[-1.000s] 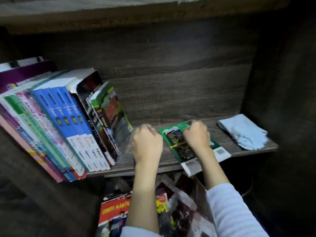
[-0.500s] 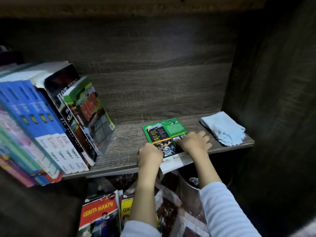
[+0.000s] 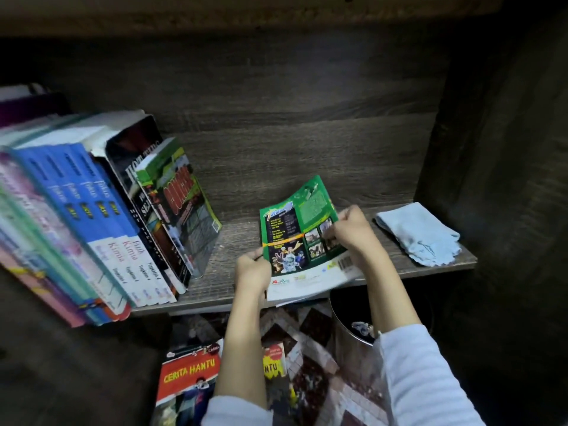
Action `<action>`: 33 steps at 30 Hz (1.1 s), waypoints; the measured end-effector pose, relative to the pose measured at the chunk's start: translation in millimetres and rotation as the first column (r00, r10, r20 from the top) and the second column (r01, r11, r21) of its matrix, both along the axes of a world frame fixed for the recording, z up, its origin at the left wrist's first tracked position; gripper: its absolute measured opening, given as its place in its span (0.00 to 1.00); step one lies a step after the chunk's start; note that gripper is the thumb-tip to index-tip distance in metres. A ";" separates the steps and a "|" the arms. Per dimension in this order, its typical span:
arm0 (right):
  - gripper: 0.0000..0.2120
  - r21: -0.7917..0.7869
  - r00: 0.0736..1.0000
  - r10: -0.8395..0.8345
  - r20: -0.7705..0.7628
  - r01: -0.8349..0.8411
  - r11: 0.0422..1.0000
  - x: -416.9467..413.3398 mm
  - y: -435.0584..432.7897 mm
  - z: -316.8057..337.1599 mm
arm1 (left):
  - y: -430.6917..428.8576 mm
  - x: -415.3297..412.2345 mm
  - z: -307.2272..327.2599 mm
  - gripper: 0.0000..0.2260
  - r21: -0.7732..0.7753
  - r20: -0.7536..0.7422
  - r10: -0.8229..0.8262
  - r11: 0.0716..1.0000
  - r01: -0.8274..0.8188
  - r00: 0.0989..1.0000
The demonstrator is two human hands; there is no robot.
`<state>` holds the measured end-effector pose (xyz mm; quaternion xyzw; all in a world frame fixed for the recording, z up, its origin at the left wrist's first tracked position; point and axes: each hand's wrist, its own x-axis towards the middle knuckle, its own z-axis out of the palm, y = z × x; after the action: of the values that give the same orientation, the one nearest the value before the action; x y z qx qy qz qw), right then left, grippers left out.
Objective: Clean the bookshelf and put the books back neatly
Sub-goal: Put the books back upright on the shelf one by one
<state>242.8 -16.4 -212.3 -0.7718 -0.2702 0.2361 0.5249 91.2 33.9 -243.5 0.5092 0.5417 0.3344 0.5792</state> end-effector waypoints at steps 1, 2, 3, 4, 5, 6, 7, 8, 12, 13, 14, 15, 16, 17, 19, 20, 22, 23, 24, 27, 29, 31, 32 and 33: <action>0.17 0.084 1.000 0.009 -0.005 -0.009 0.996 -2.6 0.2 7.4 | -1.8 -4.9 6.7 0.15 0.001 0.049 0.016 1.000 -0.016 0.999; 0.19 0.169 0.999 0.023 -0.025 -0.019 0.985 -8.7 0.0 17.3 | -2.4 -10.7 15.1 0.17 0.023 0.075 0.031 0.999 -0.033 0.997; 0.20 0.250 0.998 0.040 -0.046 -0.027 0.968 -14.8 -0.3 26.5 | -1.9 -15.0 23.2 0.18 0.066 0.095 0.047 0.996 -0.053 0.994; 0.20 0.317 0.996 0.061 -0.065 -0.038 0.948 -23.3 -0.1 35.5 | -0.4 -18.6 30.9 0.19 0.129 0.107 0.069 0.988 -0.082 0.992; 0.20 0.376 0.995 0.077 -0.057 -0.050 0.925 -34.4 2.6 44.6 | 2.2 -24.3 39.3 0.20 0.200 0.126 0.099 0.972 -0.123 0.987; 0.20 0.413 0.998 0.058 -0.006 -0.050 0.909 -46.1 3.9 50.8 | 4.3 -29.5 46.9 0.21 0.276 0.138 0.132 0.947 -0.166 0.982; 0.20 0.433 0.997 0.028 0.076 -0.059 0.900 -60.1 7.4 55.6 | 7.7 -36.8 56.1 0.21 0.366 0.141 0.183 0.904 -0.223 0.973; 0.18 0.447 0.987 -0.004 0.162 -0.070 0.892 -74.7 10.0 57.7 | 9.8 -44.4 65.6 0.20 0.462 0.138 0.237 0.843 -0.274 0.962; 0.12 0.528 0.919 -0.090 0.385 -0.139 0.838 -129.8 20.5 40.3 | 10.3 -76.5 96.6 0.17 0.809 0.179 0.432 0.446 -0.382 0.884; 0.10 0.560 0.904 -0.122 0.410 -0.144 0.816 -139.6 25.2 30.4 | 11.2 -83.5 99.1 0.17 0.863 0.181 0.467 0.346 -0.367 0.865; 0.10 0.588 0.898 -0.143 0.417 -0.147 0.796 -147.4 29.9 19.6 | 11.2 -88.3 101.0 0.17 0.901 0.169 0.493 0.274 -0.336 0.854; 0.10 0.615 0.897 -0.157 0.414 -0.149 0.774 -156.2 36.2 8.9 | 13.0 -94.5 101.8 0.17 0.931 0.139 0.514 0.223 -0.288 0.846; 0.12 0.626 0.899 -0.156 0.410 -0.153 0.765 -161.8 41.5 -1.7 | 14.0 -98.1 102.1 0.17 0.954 0.096 0.531 0.193 -0.231 0.842; 0.12 0.636 0.904 -0.144 0.402 -0.163 0.754 -169.3 47.8 -10.7 | 15.9 -103.3 102.2 0.18 0.968 0.044 0.546 0.185 -0.172 0.836; 0.12 0.641 0.911 -0.126 0.393 -0.173 0.748 -177.4 55.5 -23.8 | 17.7 -109.7 101.4 0.20 0.969 -0.068 0.537 0.235 -0.071 0.841; 0.12 0.639 0.912 -0.111 0.395 -0.186 0.746 -180.0 59.2 -29.2 | 19.2 -113.1 100.4 0.22 0.967 -0.119 0.527 0.255 -0.024 0.841; 0.12 0.625 0.909 -0.072 0.410 -0.223 0.748 -181.1 65.5 -38.5 | 21.4 -117.6 96.5 0.26 0.961 -0.194 0.512 0.269 0.058 0.837; 0.12 0.616 0.912 -0.043 0.409 -0.241 0.750 -181.5 67.9 -41.5 | 22.4 -119.8 94.7 0.28 0.957 -0.232 0.509 0.274 0.099 0.829; 0.12 0.605 0.914 -0.014 0.405 -0.256 0.754 -182.2 69.9 -43.4 | 23.7 -121.5 93.0 0.29 0.950 -0.273 0.515 0.279 0.143 0.813; 0.11 0.581 0.925 0.072 0.373 -0.293 0.759 -184.4 75.0 -44.4 | 29.1 -126.4 88.2 0.26 0.925 -0.372 0.542 0.281 0.254 0.754; 0.12 0.545 0.927 0.156 0.341 -0.330 0.770 -182.6 78.2 -43.2 | 30.2 -128.0 88.2 0.25 0.920 -0.387 0.547 0.288 0.267 0.742; 0.16 0.493 0.913 0.254 0.319 -0.388 0.779 -179.4 82.3 -44.2 | 31.6 -127.1 88.0 0.30 0.915 -0.393 0.546 0.309 0.259 0.740; 0.17 0.464 0.898 0.316 0.307 -0.431 0.774 -177.4 84.0 -44.4 | 33.0 -126.7 87.0 0.31 0.916 -0.390 0.548 0.310 0.254 0.740; 0.18 0.432 0.874 0.383 0.298 -0.481 0.763 -175.1 84.6 -44.5 | 34.5 -125.9 85.5 0.30 0.919 -0.386 0.554 0.304 0.253 0.738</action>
<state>67.6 68.2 -256.8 -0.5470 -0.5417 0.1986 0.6066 -34.7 68.3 -158.0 0.7679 0.4542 0.4413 -0.0962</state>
